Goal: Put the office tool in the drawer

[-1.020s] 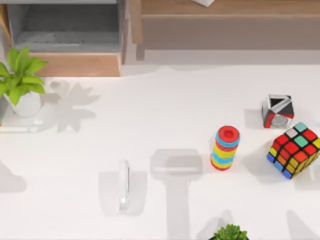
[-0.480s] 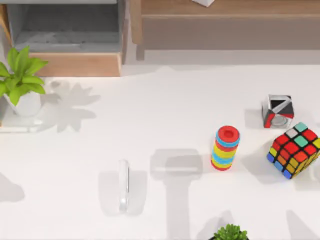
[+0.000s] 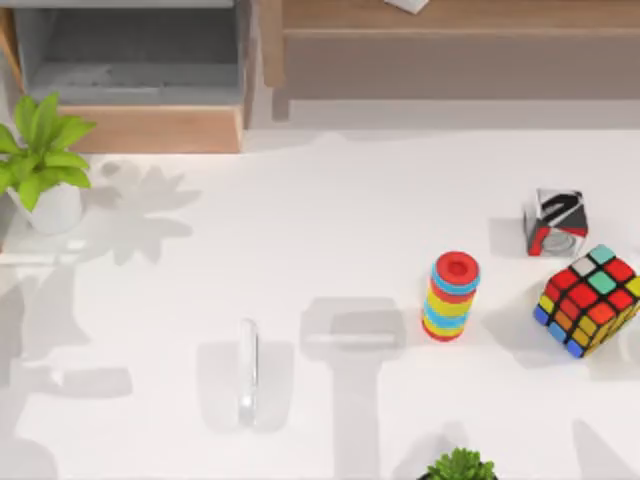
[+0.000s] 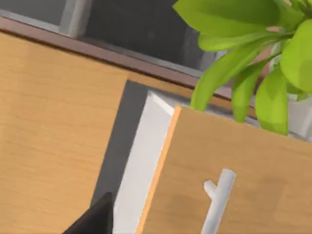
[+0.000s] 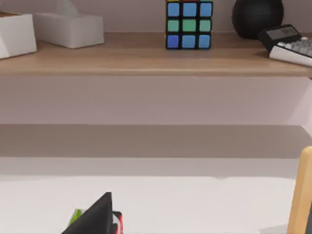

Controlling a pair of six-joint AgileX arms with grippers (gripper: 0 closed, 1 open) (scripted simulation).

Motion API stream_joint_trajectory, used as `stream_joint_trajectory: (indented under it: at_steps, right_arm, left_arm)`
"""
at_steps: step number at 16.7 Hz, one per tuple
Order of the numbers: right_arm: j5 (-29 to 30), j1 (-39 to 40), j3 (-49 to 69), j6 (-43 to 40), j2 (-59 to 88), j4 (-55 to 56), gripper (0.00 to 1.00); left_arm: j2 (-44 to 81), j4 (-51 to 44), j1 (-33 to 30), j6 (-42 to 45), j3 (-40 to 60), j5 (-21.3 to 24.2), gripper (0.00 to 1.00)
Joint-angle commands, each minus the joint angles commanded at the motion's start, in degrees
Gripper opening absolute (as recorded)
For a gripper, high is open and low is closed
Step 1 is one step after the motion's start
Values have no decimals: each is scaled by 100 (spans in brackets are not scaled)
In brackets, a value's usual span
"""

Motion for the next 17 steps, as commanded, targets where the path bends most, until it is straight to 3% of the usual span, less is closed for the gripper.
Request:
stream_joint_trajectory:
  at_steps: [5,10,17]
  right_arm:
    - [0,0,0,0,0,0,100]
    - [0,0,0,0,0,0,100]
    - [0,0,0,0,0,0,100]
  left_arm:
    - [-658,-1011,-1339,-2411,297,42,100]
    - [-1086,-2354,-2440,-4623,647,-209,100]
    - [-1543,-4116,-3703,-6914,975,-492,100]
